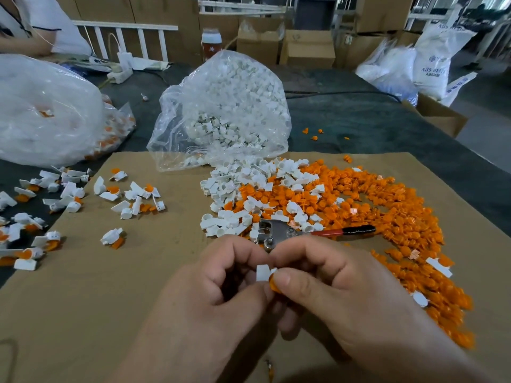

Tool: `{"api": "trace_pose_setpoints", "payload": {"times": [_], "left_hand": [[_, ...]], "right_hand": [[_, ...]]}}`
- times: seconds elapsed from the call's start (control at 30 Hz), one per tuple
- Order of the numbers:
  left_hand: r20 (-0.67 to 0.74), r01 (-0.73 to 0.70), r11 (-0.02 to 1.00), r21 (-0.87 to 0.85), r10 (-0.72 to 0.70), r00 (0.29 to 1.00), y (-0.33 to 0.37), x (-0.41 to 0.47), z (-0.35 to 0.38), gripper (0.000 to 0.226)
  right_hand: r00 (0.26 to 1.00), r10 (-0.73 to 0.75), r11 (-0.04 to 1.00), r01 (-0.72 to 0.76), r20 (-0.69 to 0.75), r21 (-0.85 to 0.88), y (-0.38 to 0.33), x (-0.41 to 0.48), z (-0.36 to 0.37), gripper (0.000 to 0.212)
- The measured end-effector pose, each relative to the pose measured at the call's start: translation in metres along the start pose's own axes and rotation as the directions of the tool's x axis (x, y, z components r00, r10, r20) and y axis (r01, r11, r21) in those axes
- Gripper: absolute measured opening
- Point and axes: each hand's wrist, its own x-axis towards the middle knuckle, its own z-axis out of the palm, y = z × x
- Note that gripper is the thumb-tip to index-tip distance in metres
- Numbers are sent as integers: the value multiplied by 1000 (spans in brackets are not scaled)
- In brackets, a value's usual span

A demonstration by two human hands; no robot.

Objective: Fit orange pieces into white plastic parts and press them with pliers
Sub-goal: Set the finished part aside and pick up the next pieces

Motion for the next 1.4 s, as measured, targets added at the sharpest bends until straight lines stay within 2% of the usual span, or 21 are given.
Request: {"api": "trace_pose_setpoints", "payload": {"times": [0.13,0.3,0.57,0.73,0.8,0.83,0.87,0.9,0.93,0.97,1.0,1.07,1.1,1.13,1.2,1.4], "left_hand": [[-3,-29,999,-40,29,1000,-2,0,1,42],[17,-79,997,4,79,997,-1,0,0,37],[72,-53,996,-69,58,996,-2,1,0,35],[33,-36,996,-82,39,999,-7,1,3,34],[8,-22,995,-98,23,1000,-8,3,5,36],[-7,-13,994,-104,13,1000,-8,5,4,37],[-22,0,993,-114,-2,1000,-7,6,3,38],[-36,18,991,-135,-23,999,-6,8,1,38],[-48,38,985,-169,-47,998,-6,9,-2,35],[-55,58,976,-210,-71,996,-4,10,-5,30],[-56,75,966,-247,-92,994,-3,12,-7,22],[-65,98,953,-286,-122,990,-1,14,-9,15],[-72,108,951,-289,-133,988,-1,15,-10,20],[-74,117,949,-291,-145,987,-1,15,-9,25],[-71,129,946,-298,-157,985,1,14,-9,29],[-52,151,943,-297,-174,983,4,13,-9,30]], "right_hand": [[1000,30,986,-31,9,161,3,3,-2,12],[1000,24,981,-23,-1,191,5,5,-1,9],[998,35,979,-25,-45,200,7,5,2,20],[997,68,966,-54,-44,254,8,6,5,14],[994,94,972,-80,-53,222,4,5,5,18],[993,99,985,-88,-70,147,3,4,5,20],[991,67,997,-71,-119,-29,4,3,2,23],[982,-29,955,-27,-185,-294,6,1,-3,28],[961,-164,820,8,-221,-573,7,0,-10,34],[938,-270,639,7,-215,-770,6,0,-15,39],[940,-281,507,-25,-193,-861,6,2,-21,44],[974,-110,346,-150,-199,-926,8,4,-29,62],[978,-1,290,-197,-206,-936,10,5,-33,69],[975,83,252,-220,-206,-942,11,6,-37,74],[967,167,241,-231,-194,-943,12,7,-41,78],[978,139,204,-184,-158,-962,12,10,-46,74]]}}
